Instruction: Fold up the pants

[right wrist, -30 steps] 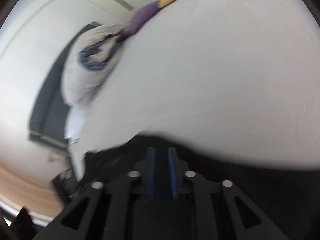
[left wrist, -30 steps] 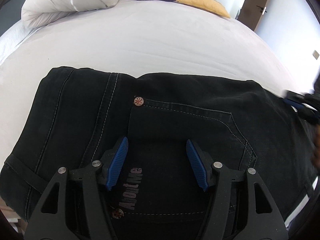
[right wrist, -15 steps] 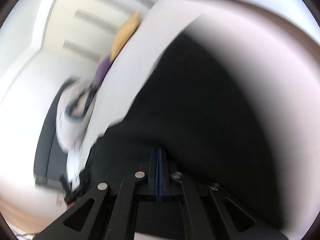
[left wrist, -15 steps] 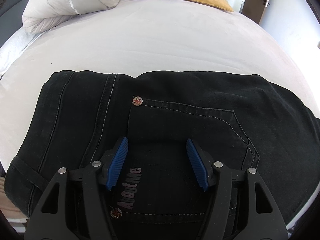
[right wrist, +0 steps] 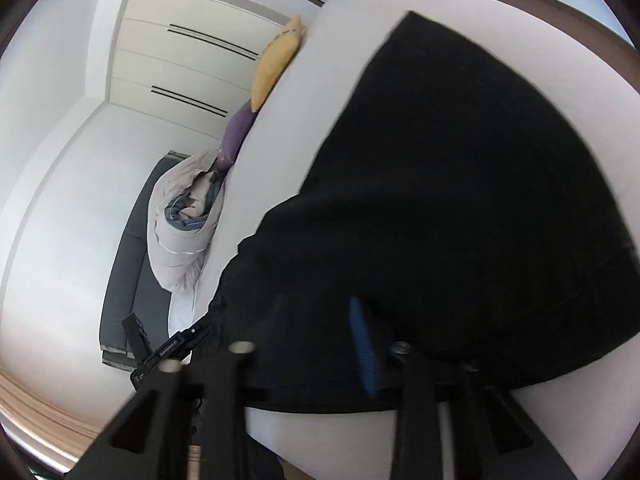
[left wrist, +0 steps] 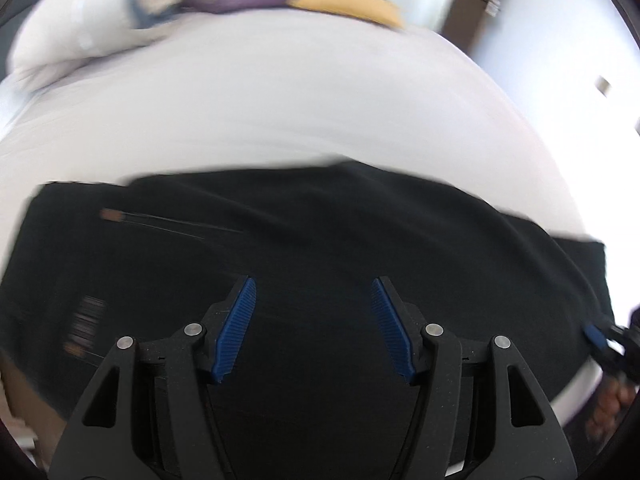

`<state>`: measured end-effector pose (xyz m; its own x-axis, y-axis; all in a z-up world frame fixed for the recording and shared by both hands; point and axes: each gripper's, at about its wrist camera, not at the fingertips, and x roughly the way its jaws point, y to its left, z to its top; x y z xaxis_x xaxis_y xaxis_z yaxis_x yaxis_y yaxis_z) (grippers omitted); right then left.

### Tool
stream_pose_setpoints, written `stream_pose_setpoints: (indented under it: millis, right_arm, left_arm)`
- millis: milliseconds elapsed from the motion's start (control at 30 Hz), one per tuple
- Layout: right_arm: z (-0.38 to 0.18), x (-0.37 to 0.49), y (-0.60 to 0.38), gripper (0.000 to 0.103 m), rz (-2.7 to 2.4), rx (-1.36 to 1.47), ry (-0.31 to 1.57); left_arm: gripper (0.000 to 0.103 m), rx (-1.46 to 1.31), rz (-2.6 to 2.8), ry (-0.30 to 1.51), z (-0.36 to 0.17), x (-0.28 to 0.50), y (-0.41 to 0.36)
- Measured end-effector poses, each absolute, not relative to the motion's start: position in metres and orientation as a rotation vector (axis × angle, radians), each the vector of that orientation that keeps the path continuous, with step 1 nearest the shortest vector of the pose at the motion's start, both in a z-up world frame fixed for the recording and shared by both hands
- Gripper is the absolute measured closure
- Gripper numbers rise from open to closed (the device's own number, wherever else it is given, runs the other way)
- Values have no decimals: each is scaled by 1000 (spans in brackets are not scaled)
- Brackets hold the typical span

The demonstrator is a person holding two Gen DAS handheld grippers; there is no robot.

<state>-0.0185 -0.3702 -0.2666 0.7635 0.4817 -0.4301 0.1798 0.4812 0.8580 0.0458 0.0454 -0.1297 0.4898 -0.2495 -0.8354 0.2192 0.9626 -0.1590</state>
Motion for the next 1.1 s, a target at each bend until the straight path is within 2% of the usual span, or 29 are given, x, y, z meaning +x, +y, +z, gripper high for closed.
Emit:
stream_pose_setpoints:
  millis: [133, 167, 200, 233, 333, 600, 867, 1100]
  right_arm:
    - [-271, -79, -434, 99, -33, 1174, 596]
    - [-267, -94, -447, 93, -78, 1176, 576]
    - [-258, -113, -458, 67, -189, 1157, 576]
    - [-250, -133, -469, 53, -260, 1155, 553]
    - [-237, -166, -477, 43, -214, 1256, 465]
    - [-265, -133, -410, 43, -79, 1407, 598]
    - [-269, -119, -406, 43, -62, 1525, 523]
    - [-271, -92, -394, 43, -63, 1585, 456]
  left_arm:
    - [44, 26, -350, 1085, -157, 27, -4]
    - [43, 55, -334, 1071, -158, 22, -10]
    - [43, 76, -324, 1060, -157, 17, -14]
    - [43, 65, -336, 1064, -156, 14, -18]
    - [43, 15, -379, 1059, -148, 6, -21]
    - [43, -47, -453, 1011, -132, -1, -47]
    - [43, -85, -499, 1025, -125, 15, -71]
    - [43, -74, -493, 1067, -150, 27, -95]
